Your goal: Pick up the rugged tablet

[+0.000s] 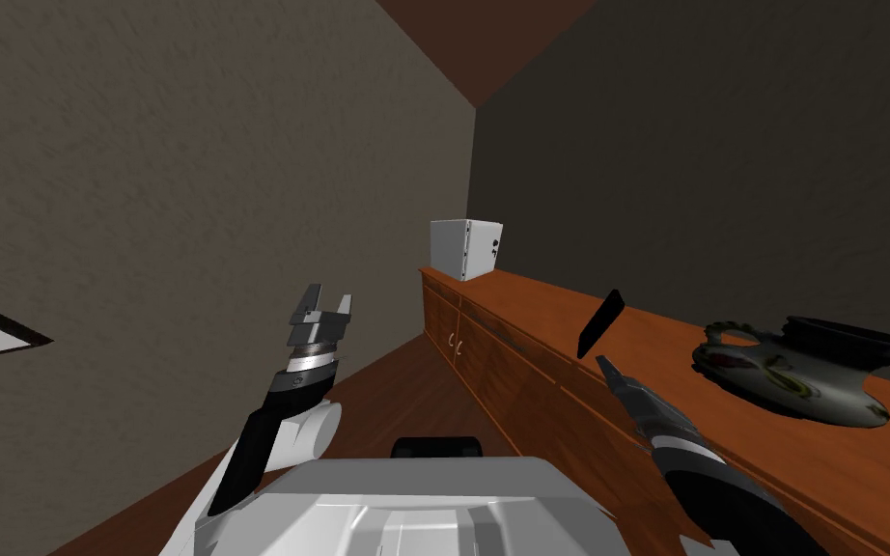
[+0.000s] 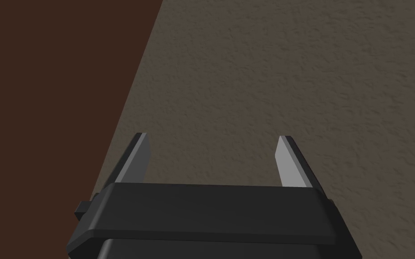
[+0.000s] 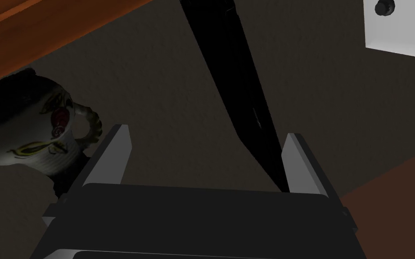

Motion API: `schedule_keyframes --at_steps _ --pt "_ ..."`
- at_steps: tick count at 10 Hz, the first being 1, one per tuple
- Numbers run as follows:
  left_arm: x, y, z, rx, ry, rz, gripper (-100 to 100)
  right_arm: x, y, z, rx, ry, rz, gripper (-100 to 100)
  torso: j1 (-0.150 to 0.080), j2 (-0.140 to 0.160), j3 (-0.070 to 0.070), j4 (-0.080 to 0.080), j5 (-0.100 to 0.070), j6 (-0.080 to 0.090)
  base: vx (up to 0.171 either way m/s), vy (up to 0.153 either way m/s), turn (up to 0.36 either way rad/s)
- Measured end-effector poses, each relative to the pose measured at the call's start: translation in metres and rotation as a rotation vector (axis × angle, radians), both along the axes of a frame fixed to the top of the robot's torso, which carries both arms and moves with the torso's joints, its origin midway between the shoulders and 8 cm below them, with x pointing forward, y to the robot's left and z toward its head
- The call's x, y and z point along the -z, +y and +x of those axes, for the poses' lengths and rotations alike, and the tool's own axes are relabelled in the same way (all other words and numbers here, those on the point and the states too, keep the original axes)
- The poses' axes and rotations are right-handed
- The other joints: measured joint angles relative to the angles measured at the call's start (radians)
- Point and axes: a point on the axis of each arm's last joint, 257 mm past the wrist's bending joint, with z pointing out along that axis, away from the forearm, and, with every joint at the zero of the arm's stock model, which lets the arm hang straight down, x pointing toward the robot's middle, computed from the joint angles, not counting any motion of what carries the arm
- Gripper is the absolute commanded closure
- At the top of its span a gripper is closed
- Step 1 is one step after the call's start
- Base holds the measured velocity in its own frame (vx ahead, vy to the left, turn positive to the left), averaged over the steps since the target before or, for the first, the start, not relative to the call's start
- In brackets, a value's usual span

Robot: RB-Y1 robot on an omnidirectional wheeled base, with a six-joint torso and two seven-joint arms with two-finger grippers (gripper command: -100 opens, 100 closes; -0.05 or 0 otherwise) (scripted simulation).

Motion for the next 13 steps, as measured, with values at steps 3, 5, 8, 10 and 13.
schedule_keyframes --at_steps 3,5,8,10,13 --pt "0.0 0.0 0.0 0.0 0.0 0.0 0 -0.001 -0.02 -0.012 0.059 0.066 -0.054 -100 -0.001 -0.001 -0.001 0.0 0.0 0.0 0.08 0.048 -0.039" --pt "0.0 0.0 0.0 0.0 0.0 0.0 0 -0.002 -0.032 -0.019 0.097 0.109 -0.089 -100 -0.001 -0.001 -0.001 0.0 0.0 0.0 0.073 0.053 -0.021" --pt "0.0 0.0 0.0 0.0 0.0 0.0 0 -0.009 -0.05 -0.029 0.146 0.163 -0.139 -100 0.0 -0.001 -0.001 0.0 0.0 0.0 0.075 0.052 -0.032" --pt "0.0 0.0 0.0 0.0 0.0 0.0 0 -0.014 -0.059 -0.036 0.177 0.199 -0.176 -100 0.0 -0.001 -0.001 0.0 0.0 0.0 0.069 0.057 -0.027" --pt "0.0 0.0 0.0 0.0 0.0 0.0 0 -0.025 -0.069 -0.039 0.209 0.235 -0.221 -100 -0.001 0.0 0.0 0.0 0.0 0.0 0.057 0.049 -0.032"
